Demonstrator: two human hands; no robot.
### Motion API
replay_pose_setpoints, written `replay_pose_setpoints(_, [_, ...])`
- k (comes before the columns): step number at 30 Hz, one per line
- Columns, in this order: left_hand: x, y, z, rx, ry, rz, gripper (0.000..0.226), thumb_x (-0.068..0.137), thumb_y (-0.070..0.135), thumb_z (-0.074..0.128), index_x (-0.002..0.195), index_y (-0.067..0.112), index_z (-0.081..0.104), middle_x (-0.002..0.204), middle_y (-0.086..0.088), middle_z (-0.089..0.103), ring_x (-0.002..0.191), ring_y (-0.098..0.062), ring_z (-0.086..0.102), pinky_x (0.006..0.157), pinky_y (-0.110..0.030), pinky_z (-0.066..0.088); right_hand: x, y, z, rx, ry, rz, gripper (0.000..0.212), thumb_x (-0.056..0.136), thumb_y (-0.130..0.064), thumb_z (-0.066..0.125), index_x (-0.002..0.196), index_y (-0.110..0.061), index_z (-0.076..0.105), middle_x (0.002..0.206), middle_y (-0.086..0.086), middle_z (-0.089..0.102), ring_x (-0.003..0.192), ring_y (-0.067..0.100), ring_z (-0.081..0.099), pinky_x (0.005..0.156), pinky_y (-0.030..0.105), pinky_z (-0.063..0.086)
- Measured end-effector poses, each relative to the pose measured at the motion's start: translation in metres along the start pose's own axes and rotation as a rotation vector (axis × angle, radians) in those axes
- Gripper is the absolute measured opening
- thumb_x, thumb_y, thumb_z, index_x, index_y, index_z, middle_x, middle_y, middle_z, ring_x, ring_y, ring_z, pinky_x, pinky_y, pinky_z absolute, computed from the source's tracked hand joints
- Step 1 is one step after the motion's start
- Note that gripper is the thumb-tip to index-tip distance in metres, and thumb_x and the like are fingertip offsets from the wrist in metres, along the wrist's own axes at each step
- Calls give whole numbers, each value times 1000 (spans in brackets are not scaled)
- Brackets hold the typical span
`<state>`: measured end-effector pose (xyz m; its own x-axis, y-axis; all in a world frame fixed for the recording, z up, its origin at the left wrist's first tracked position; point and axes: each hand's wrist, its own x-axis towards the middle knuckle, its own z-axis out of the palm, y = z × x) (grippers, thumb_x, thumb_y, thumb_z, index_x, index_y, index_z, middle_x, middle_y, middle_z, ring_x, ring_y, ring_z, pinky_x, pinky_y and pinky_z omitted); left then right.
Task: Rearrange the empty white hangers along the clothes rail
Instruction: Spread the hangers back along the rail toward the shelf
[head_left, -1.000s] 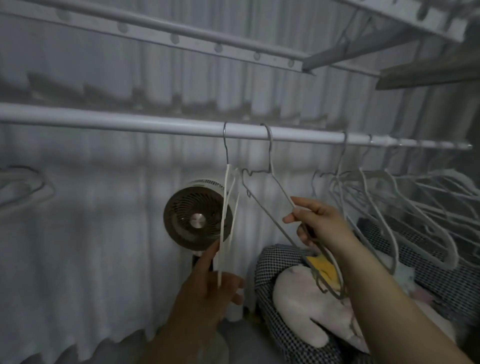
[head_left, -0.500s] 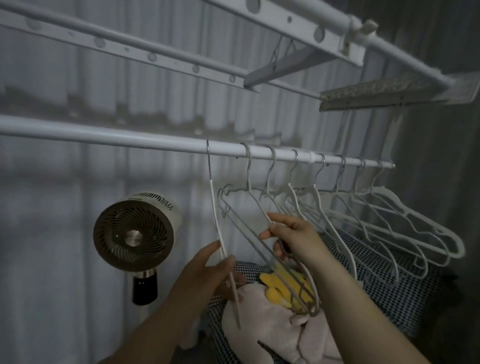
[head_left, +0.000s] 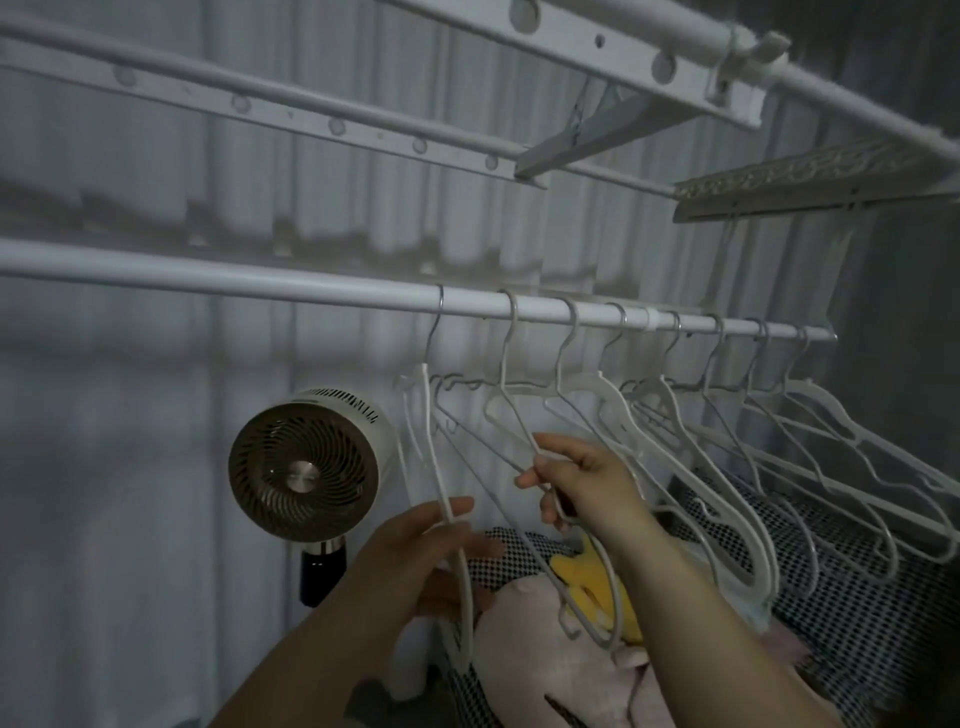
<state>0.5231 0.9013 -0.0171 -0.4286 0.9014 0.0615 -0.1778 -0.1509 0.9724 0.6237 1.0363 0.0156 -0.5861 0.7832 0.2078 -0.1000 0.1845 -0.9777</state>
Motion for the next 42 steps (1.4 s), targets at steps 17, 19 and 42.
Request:
replay_pose_setpoints(17, [-11, 1, -1, -113, 42, 33, 41, 89, 8, 47, 122, 32, 39, 72, -2, 76, 42, -20, 62, 37, -21, 47, -1, 6, -2, -9, 9, -54, 26, 92, -2, 47, 117, -8, 50, 47, -5, 66, 26, 6, 44, 29, 13, 31])
replay_pose_setpoints(19, [-11, 1, -2, -119, 31, 27, 31, 90, 10, 46, 111, 32, 45, 72, -2, 76, 44, -20, 64, 38, -22, 49, -1, 6, -2, -11, 17, -57, 26, 92, -2, 47, 117, -9, 51, 49, -4, 65, 27, 6, 45, 29, 14, 31])
replay_pose_setpoints(42, [6, 13, 10, 22, 33, 99, 9, 90, 8, 49, 90, 14, 55, 72, -7, 69, 49, -8, 66, 39, -17, 47, 5, 7, -10, -47, 62, -46, 32, 93, -2, 46, 124, -4, 49, 67, 5, 62, 25, 4, 43, 29, 12, 30])
